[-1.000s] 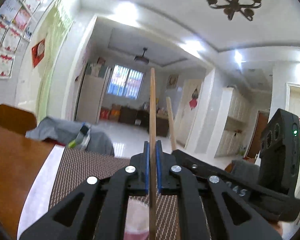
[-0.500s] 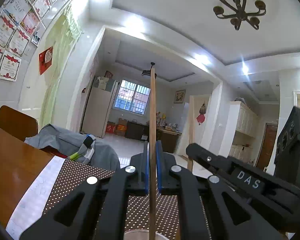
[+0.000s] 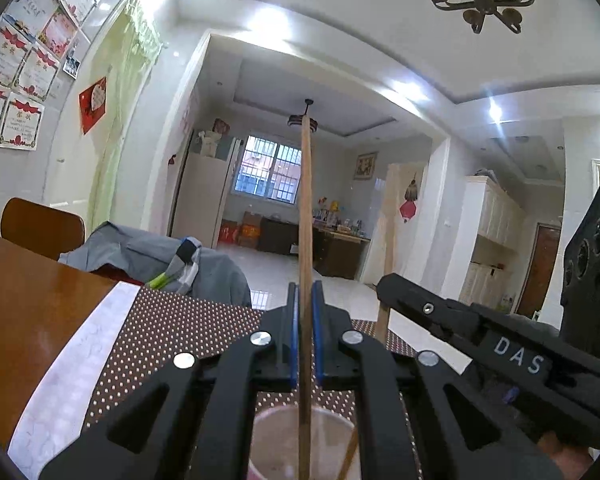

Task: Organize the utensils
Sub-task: 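Lift the wooden stick with the left tool over the pink cup, then drop the stick into the pink cup by opening the left tool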

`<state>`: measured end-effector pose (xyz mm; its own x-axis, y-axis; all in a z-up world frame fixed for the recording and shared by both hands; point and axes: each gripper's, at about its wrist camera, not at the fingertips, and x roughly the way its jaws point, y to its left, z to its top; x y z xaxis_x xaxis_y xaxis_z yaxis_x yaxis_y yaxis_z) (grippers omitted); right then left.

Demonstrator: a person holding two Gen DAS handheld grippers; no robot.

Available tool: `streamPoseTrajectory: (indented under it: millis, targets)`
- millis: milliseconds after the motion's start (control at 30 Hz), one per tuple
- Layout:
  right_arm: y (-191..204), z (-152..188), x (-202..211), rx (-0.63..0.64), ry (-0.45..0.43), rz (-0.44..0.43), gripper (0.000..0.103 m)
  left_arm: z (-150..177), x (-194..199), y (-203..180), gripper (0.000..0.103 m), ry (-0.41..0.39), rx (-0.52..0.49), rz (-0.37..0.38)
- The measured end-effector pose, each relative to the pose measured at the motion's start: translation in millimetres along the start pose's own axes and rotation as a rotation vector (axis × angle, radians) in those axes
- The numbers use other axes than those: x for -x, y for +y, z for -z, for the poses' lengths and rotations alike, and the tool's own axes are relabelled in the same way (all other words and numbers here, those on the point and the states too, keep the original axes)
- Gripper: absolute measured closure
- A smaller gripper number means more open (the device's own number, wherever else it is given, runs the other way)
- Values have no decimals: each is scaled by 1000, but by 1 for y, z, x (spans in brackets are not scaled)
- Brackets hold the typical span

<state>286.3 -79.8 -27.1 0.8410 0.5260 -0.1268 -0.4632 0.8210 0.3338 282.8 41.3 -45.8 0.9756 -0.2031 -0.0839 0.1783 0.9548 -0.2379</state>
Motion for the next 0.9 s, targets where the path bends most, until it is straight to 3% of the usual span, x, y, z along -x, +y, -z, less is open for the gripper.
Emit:
streamPoseTrajectory:
  millis: [467, 567, 633, 900]
  targets:
    - [5, 25, 20, 8, 89, 45, 96, 8, 24, -4, 94, 102, -7, 24]
    - [6, 30, 23, 6, 97, 59, 96, 11, 26, -3, 82, 128, -9, 28]
    - [7, 32, 25, 4, 106, 62, 96, 12, 29, -3, 82, 136, -11, 22]
    - [8, 32, 36, -6, 122, 102, 95, 10, 45, -1, 64, 163, 4, -13]
